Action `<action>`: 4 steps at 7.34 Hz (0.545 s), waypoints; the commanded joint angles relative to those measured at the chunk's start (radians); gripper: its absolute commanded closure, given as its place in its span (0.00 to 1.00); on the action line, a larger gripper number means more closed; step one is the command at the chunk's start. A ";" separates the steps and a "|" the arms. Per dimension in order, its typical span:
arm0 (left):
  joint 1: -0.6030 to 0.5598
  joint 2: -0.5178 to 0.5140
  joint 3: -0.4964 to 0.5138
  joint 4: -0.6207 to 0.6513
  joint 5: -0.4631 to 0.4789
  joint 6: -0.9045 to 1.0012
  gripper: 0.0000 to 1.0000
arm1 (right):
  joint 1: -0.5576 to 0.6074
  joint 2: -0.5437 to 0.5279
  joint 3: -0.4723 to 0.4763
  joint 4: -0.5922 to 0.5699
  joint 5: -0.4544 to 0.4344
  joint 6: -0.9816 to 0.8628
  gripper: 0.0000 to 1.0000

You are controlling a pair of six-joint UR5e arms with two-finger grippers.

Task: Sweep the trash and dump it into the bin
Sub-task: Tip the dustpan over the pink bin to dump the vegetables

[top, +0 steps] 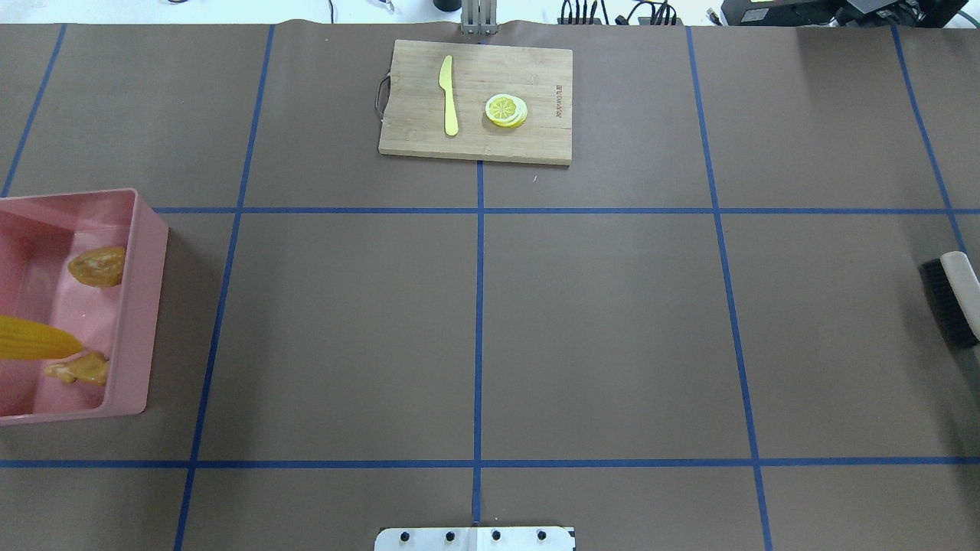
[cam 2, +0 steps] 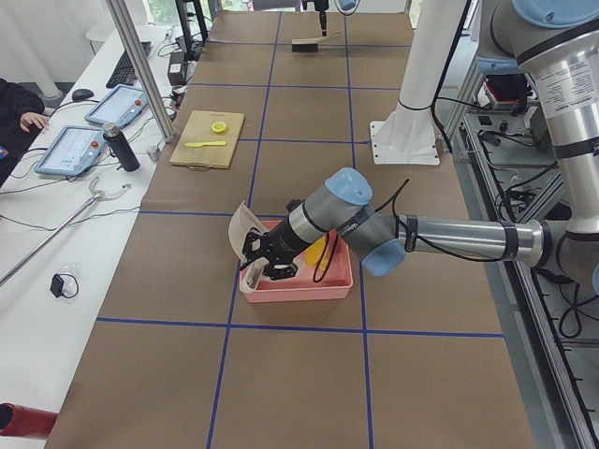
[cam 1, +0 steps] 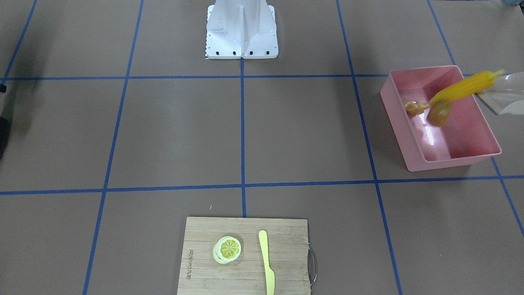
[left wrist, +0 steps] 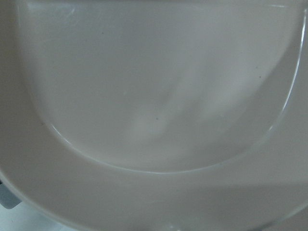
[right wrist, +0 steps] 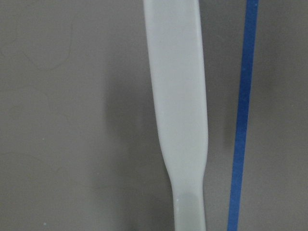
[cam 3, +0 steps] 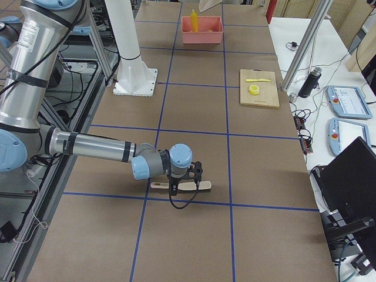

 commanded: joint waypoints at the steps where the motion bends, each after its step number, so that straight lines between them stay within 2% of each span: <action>1: 0.001 -0.014 0.004 0.007 -0.005 -0.006 1.00 | 0.087 0.044 -0.005 -0.105 -0.050 -0.135 0.00; 2: 0.002 -0.015 0.004 0.012 -0.013 -0.010 1.00 | 0.183 0.097 -0.004 -0.302 -0.055 -0.302 0.00; 3: 0.002 -0.015 0.007 0.035 -0.039 -0.032 1.00 | 0.251 0.224 -0.010 -0.533 -0.075 -0.407 0.00; 4: 0.001 -0.017 0.010 0.044 -0.071 -0.080 1.00 | 0.267 0.327 -0.013 -0.683 -0.118 -0.453 0.00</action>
